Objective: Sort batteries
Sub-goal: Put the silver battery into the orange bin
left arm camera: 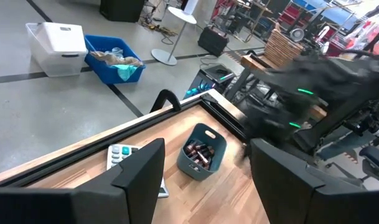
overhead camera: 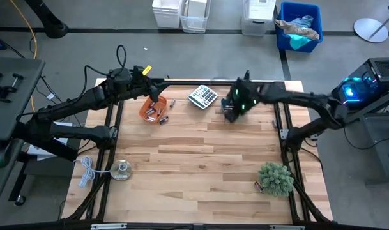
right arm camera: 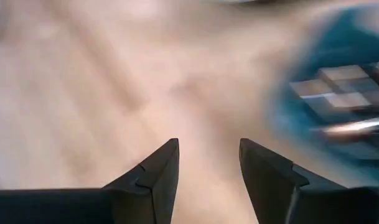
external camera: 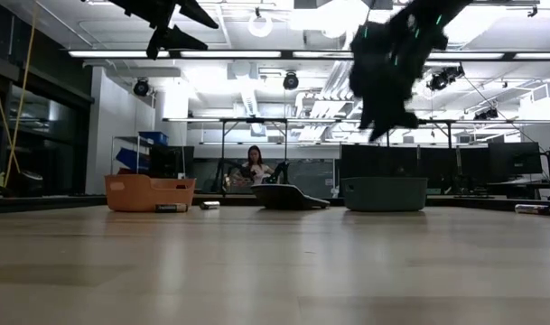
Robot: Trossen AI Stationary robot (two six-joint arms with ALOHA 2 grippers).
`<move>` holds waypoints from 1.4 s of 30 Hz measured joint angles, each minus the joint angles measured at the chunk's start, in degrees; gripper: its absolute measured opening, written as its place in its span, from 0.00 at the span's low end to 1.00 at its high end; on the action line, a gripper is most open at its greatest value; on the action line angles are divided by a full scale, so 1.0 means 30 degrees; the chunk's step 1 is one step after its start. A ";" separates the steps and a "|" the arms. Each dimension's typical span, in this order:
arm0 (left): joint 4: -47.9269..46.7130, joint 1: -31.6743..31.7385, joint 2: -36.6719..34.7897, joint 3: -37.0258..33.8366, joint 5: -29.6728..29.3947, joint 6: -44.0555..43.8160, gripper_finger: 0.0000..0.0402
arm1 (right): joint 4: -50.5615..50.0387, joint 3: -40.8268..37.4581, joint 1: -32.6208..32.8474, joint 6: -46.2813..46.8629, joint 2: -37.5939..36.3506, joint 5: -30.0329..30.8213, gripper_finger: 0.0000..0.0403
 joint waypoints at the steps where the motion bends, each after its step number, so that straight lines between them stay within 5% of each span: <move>1: -0.0003 0.0000 0.0000 0.0000 0.0000 0.0006 0.55 | -0.0082 0.0006 0.1165 0.0492 -0.0433 -0.0328 0.41; 10: 0.0128 -0.0007 0.0000 0.0001 0.0007 0.0827 0.55 | -0.2236 0.0004 1.4751 1.0827 0.0126 -0.0151 0.41; 14: 0.0128 -0.0007 0.0000 0.0007 0.0222 0.0829 0.55 | -0.4358 -0.0022 1.7839 1.4202 0.2418 -0.3611 0.41; 17: 0.0135 -0.0007 0.0000 0.0007 0.0455 0.0842 0.55 | -0.4868 -0.0036 1.8302 1.3771 0.4262 -0.5848 0.41; 26: 0.0128 -0.0007 0.0000 0.0007 0.0576 0.1113 0.55 | -0.5064 -0.0022 1.7035 1.1605 0.7836 -0.5287 0.41; 42: 0.0120 -0.0007 0.0000 0.0007 0.0590 0.1004 0.55 | -0.5547 0.0019 1.7295 1.0708 0.9984 -0.6334 0.41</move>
